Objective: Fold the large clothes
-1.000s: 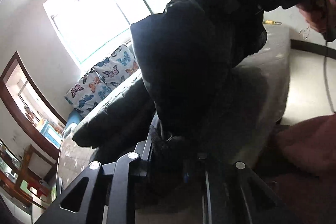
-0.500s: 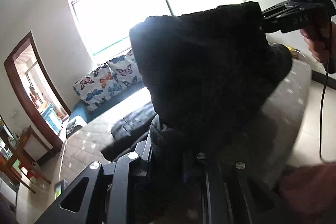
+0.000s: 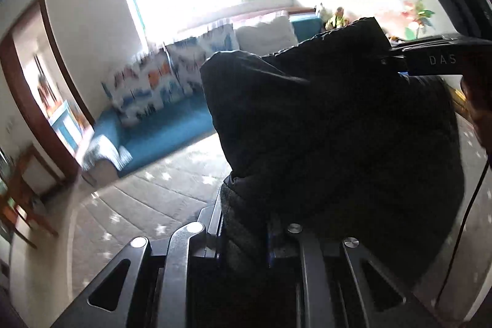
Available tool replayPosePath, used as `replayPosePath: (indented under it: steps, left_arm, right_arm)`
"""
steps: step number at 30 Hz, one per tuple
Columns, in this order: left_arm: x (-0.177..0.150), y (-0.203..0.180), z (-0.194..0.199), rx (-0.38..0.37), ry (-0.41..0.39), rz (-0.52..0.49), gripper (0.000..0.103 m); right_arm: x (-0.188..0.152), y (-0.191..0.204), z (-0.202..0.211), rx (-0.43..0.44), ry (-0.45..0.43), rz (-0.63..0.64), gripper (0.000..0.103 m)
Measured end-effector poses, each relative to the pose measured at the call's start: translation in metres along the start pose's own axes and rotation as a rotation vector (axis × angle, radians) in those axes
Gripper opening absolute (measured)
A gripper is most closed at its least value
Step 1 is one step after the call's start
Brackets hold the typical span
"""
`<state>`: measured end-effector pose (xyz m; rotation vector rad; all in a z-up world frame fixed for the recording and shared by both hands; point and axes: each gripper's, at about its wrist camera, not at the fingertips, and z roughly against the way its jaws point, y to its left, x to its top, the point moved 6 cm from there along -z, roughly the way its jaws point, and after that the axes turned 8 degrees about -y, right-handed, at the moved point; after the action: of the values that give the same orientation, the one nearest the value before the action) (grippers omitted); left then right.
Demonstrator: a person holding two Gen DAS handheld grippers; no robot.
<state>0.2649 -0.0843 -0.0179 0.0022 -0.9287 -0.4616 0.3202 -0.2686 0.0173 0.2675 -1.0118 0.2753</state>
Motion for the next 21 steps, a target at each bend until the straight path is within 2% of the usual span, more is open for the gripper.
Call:
replayPosePath:
  steps: [5,8,10,13,16,20,21]
  left_arm:
    - [-0.008,-0.003,-0.061,-0.045,0.118,0.070,0.021]
    - [-0.017,0.006,-0.084,-0.042,0.133,0.066,0.021]
    - [-0.018,0.000,-0.088,-0.027,0.129,0.048,0.023]
    - [-0.020,0.025,-0.111,-0.015,0.143,0.055,0.029]
    - [-0.030,0.023,-0.123,-0.005,0.144,0.069,0.036]
    - [-0.016,0.043,-0.139,0.029,0.133,0.071,0.048]
    - [-0.010,0.048,-0.128,0.029,0.129,0.074,0.048]
  right_arm:
    - [-0.018,-0.030,-0.059,-0.012,0.119,-0.160,0.018]
    - [-0.028,-0.042,-0.064,0.011,0.154,-0.260,0.019]
    - [-0.028,-0.042,-0.051,0.005,0.137,-0.252,0.020]
    - [-0.028,-0.035,-0.026,-0.010,0.147,-0.210,0.021]
    - [-0.036,-0.024,-0.001,-0.027,0.163,-0.145,0.021]
    - [-0.054,-0.022,-0.001,-0.053,0.210,-0.080,0.021]
    - [-0.059,-0.027,-0.009,-0.065,0.233,-0.084,0.021]
